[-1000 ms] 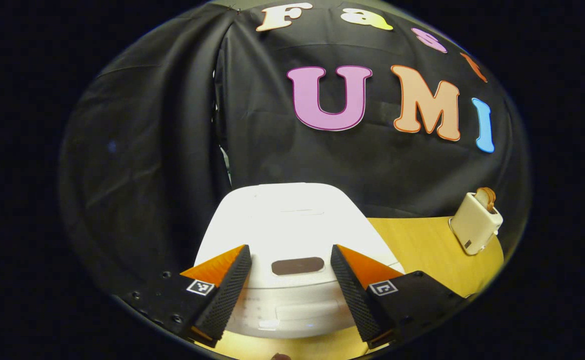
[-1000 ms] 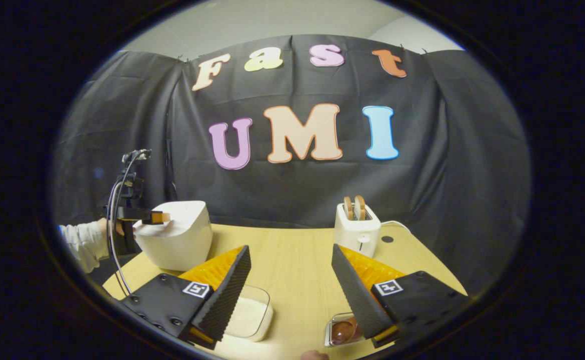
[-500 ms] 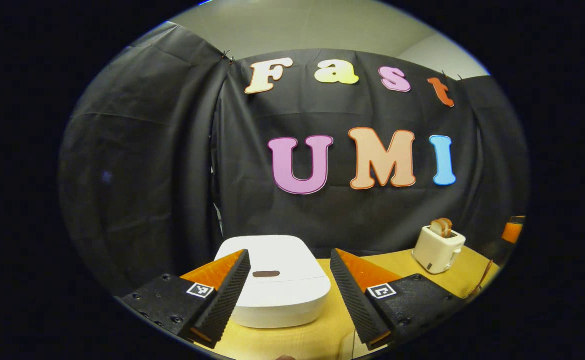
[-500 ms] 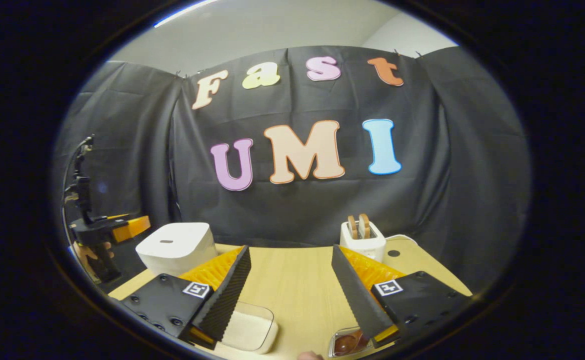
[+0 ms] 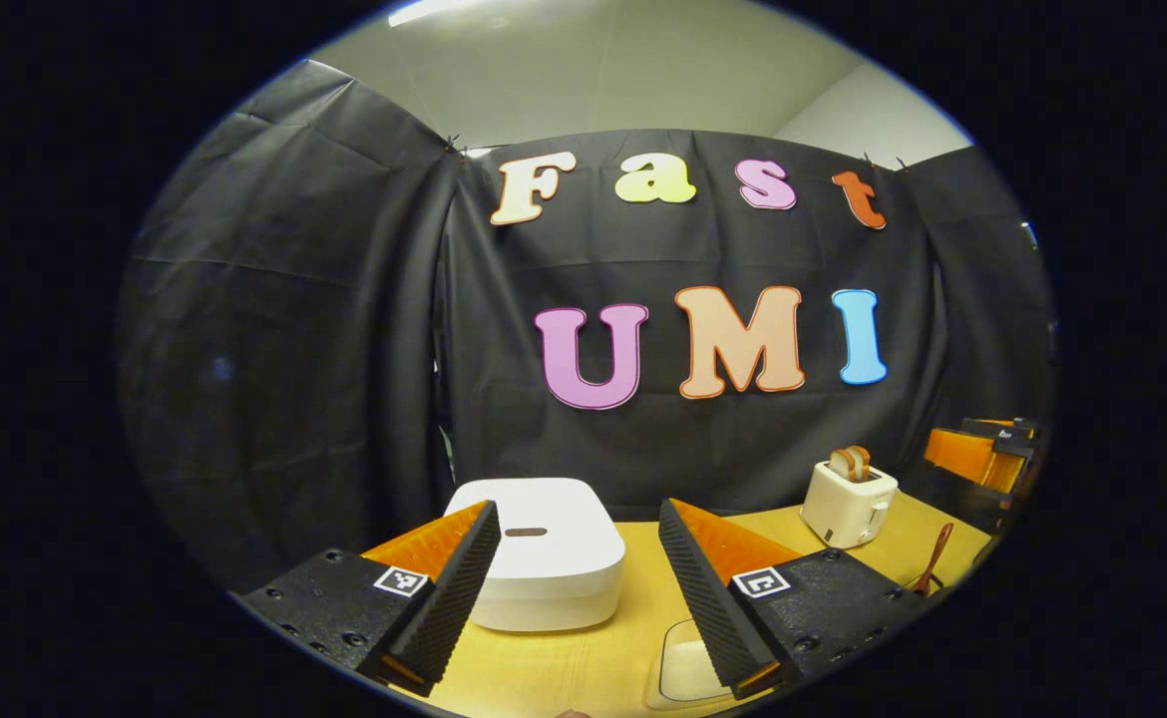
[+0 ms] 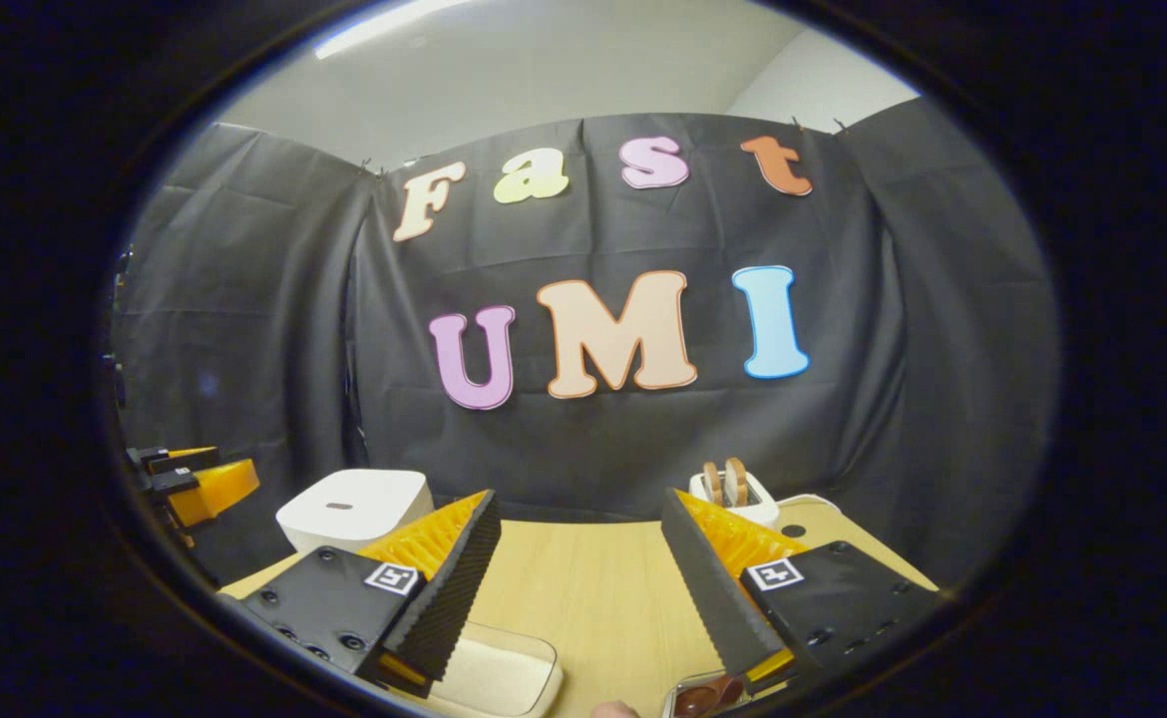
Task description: Close the left gripper, press the button to open the rice cooker; take a wooden spoon from the chopstick holder with the right hand, scoop a spoonful of rice and pour it into the rice cooker, then put the wooden spoon back into the chopstick holder.
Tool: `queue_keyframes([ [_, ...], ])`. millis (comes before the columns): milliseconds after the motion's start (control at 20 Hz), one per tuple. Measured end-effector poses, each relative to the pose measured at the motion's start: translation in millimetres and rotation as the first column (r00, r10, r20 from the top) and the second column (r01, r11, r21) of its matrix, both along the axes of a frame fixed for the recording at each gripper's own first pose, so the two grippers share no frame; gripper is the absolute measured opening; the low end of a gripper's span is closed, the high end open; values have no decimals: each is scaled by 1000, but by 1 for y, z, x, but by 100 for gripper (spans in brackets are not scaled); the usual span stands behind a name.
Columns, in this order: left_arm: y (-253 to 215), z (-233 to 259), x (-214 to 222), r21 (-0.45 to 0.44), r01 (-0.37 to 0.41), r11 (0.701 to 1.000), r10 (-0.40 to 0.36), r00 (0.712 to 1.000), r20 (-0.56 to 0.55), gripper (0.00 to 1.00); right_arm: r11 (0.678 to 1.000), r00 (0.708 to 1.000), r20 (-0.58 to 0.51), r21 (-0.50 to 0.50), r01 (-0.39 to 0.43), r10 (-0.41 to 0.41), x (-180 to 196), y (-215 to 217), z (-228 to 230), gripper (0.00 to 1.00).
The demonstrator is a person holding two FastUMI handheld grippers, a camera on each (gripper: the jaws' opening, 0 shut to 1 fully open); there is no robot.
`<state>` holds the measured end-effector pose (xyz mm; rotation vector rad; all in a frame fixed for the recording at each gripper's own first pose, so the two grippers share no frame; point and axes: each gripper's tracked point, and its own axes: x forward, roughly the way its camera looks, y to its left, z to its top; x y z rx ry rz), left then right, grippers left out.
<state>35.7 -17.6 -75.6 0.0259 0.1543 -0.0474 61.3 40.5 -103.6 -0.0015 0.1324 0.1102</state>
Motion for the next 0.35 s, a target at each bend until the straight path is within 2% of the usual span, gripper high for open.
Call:
queue_keyframes([
  [100,-3,5,3,-6,3,1000,-3,1000,16,96,1000,1000,2,-12,-6,6,2,3,-1,100],
  [300,-5,10,8,2,8,1000,-8,1000,26,92,1000,1000,6,-27,-3,3,5,3,0,100],
  [350,-4,10,9,1,7,1000,-7,1000,29,94,1000,1000,8,-27,-5,5,5,4,0,100],
])
